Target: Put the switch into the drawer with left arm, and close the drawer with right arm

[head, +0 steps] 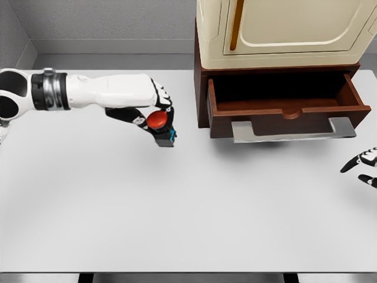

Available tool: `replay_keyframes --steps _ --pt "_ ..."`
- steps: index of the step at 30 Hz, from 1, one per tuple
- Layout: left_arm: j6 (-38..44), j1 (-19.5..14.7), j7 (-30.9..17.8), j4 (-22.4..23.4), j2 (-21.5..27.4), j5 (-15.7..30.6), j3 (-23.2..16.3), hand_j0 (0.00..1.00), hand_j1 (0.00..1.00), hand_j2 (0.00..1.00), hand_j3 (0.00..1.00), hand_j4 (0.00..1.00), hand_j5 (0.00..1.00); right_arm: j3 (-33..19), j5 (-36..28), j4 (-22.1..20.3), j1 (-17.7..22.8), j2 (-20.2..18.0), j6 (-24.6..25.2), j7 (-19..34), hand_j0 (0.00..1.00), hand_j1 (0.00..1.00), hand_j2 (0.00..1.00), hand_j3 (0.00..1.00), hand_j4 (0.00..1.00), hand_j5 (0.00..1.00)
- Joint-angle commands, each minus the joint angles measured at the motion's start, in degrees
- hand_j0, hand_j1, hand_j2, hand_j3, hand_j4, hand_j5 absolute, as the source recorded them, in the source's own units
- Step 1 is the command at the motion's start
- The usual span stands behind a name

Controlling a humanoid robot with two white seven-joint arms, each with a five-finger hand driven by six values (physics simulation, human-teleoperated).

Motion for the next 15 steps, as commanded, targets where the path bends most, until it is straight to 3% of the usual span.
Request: replay_keyframes --steps 1,15 --pt "0.2 -0.1 0.0 0.0 -1.6 0.5 0.0 0.35 0.35 0.35 0.35 0.35 0.35 0.2 -0.4 -0.1 0.0 -0.1 0.2 0.0 0.56 0.56 0.56 0.56 0.56 0.56" --pt "0.2 -7.1 0.0 0.1 -7.3 2.2 0.0 0.35 0.35 0.35 0.35 0.35 0.35 0.6 -0.4 -0.1 -0.1 -0.7 0.2 0.0 0.58 0.58 0.58 0.58 0.58 0.58"
